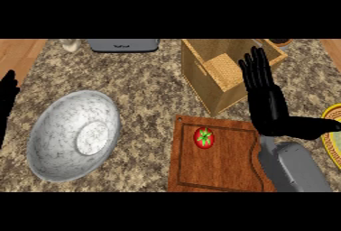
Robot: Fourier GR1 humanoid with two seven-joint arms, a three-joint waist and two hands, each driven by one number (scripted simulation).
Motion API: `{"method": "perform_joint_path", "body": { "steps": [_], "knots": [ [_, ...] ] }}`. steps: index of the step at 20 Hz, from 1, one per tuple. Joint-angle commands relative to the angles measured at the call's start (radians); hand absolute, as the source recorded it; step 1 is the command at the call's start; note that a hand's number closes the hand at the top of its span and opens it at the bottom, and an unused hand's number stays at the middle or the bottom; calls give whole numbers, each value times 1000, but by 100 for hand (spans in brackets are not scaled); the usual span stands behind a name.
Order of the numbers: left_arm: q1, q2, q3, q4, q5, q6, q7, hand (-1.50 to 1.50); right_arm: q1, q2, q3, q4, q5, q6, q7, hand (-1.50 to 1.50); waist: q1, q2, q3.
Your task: Pick the tomato from the cutting board and place it in the basket
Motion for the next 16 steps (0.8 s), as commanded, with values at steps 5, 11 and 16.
{"method": "perform_joint_path", "body": {
  "steps": [5, 11, 16],
  "knots": [
    [-53, -116, -107, 36, 31, -47, 25, 0, -48, -17, 12, 198, -226, 521, -96, 150, 23, 37, -19],
    [-84, -203, -146, 114, 69, -67, 44, 0, 69, 73, 155, 98, 19, 697, -591, -150, -22, 9, -23],
    [-88, -212, -137, 156, 42, -73, 12, 0, 105, 3, 91, 78, 192, 418, -493, -150, -23, -3, -27]
  ]
}}
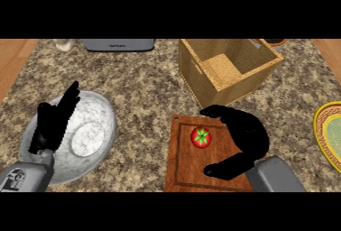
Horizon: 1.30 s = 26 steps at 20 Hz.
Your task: Pick the tomato from the cutting board and place it in the basket
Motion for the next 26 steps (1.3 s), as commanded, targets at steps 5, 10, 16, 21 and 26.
{"method": "perform_joint_path", "body": {
  "steps": [5, 10, 16, 21, 26],
  "knots": [
    [-11, 5, 17, 18, 20, -25, 15, 0, -70, -332, -93, -17, 334, -186, 167, -150, -18, -15, -5],
    [-3, -35, -11, 15, -4, -3, -1, 0, -96, -564, -32, -47, 440, 7, 250, -150, -2, -11, -4],
    [-63, -44, 1, 75, -26, -17, 2, 0, -112, -675, -12, -145, 392, 264, 295, -150, 0, -6, -2],
    [-75, -70, 22, 53, -50, -40, 33, 0, -105, -608, -80, -145, 427, 341, 343, -150, 9, -6, -1],
    [-54, -63, 77, 89, -43, -105, -8, 0, 15, -545, -149, -223, 467, 319, 357, -150, 5, -7, -1]
  ]
}}
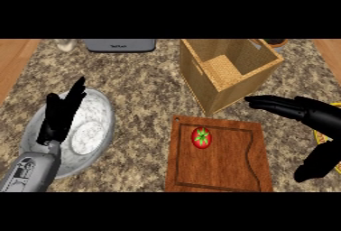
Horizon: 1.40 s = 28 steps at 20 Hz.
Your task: Pick the tomato from the cutting board and place it in the basket
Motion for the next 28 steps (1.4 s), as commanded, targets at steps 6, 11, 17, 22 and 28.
{"method": "perform_joint_path", "body": {
  "steps": [6, 11, 17, 22, 28],
  "knots": [
    [-5, -15, 19, -95, -52, -15, 101, 0, -27, 141, -85, 136, 135, -40, -34, -150, 10, 2, 0],
    [-8, -37, 81, 2, -53, -61, -5, 0, 55, 209, -83, 121, 250, -76, -88, -150, 2, 1, 0],
    [33, -102, 59, 3, -103, -35, -35, 0, 2, 330, -32, 225, 352, -104, -93, -150, 6, 2, 0],
    [30, -105, 74, -68, -126, -52, 41, 0, -7, 390, -46, 264, 422, -116, -116, -150, 6, 1, 0],
    [21, -91, 130, 1, -124, -101, -23, 0, -31, 488, -33, 322, 506, -171, -105, -150, 6, 1, 0]
  ]
}}
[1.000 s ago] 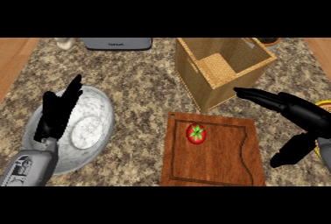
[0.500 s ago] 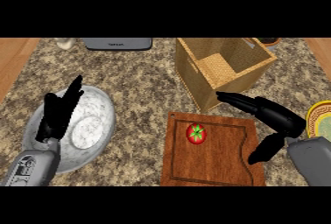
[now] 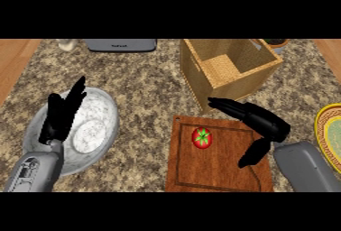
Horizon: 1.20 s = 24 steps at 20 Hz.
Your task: Pick the tomato from the cutting board and place it in the basket
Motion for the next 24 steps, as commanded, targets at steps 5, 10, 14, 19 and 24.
{"method": "perform_joint_path", "body": {
  "steps": [5, 10, 14, 19, 24],
  "knots": [
    [15, -1, 50, 14, -19, -32, -18, 0, -4, 70, -13, 19, 65, 22, -7, -150, -1, 1, -1],
    [60, -36, 30, -107, -20, -28, 65, 0, 58, 129, 26, 44, 144, -75, -39, -150, -1, 0, 0],
    [67, -55, 7, -138, -66, -20, 88, 0, -8, 194, 24, 86, 167, -48, 25, -150, 1, 0, 0],
    [52, -56, 35, -119, -50, -47, 76, 0, -10, 212, 29, 128, 216, -55, 31, -150, 1, 0, 0],
    [86, -37, 70, -111, -43, -80, 28, 0, -54, 230, 11, 238, 246, -77, -26, -150, 2, 1, 0]
  ]
}}
